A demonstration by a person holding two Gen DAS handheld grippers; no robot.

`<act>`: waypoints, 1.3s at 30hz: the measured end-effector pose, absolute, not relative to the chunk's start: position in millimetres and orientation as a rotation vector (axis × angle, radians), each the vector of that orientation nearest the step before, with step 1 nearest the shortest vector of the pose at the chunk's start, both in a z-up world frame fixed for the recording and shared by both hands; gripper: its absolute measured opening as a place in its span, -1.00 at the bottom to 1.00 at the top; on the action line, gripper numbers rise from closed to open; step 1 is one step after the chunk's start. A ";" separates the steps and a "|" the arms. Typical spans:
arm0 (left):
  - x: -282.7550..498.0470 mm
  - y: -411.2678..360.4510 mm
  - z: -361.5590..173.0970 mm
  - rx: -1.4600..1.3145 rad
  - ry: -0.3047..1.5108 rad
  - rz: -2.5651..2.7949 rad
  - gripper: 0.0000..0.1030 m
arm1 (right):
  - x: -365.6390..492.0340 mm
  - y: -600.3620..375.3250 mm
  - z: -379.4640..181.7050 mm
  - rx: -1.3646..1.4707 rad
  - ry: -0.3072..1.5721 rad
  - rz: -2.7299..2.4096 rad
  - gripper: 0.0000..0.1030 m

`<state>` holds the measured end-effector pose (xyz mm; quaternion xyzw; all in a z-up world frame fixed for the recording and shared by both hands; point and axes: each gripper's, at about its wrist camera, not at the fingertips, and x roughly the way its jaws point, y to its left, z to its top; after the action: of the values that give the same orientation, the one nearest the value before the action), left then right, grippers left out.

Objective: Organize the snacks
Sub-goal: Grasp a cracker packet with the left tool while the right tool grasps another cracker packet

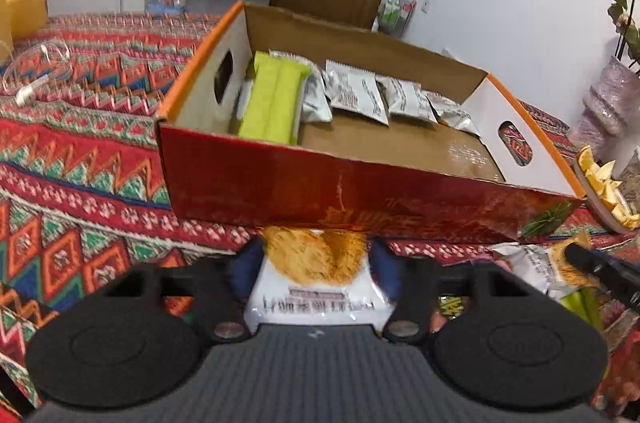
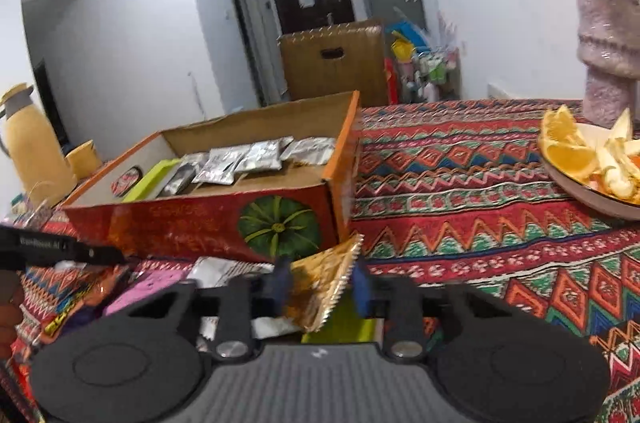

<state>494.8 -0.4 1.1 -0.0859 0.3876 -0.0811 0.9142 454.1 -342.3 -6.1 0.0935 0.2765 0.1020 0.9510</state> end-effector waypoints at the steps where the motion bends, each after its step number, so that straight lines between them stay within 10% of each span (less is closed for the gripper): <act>1: 493.9 -0.4 1.7 -0.170 0.796 -0.172 0.01 | 451.6 -343.5 -4.9 0.185 0.550 0.202 -0.83; 36: 222.5 46.9 68.3 -0.245 0.549 -0.103 -0.11 | 218.4 -328.8 67.1 0.088 0.358 0.240 -0.97; 39: 223.6 46.6 65.9 -0.246 0.557 -0.107 -0.11 | 238.6 -322.2 55.9 0.015 0.421 0.247 -0.69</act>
<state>223.6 46.6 65.9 -0.1210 0.2743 -0.0526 0.9525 238.6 -322.2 55.9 0.0075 0.2082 0.1223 0.9704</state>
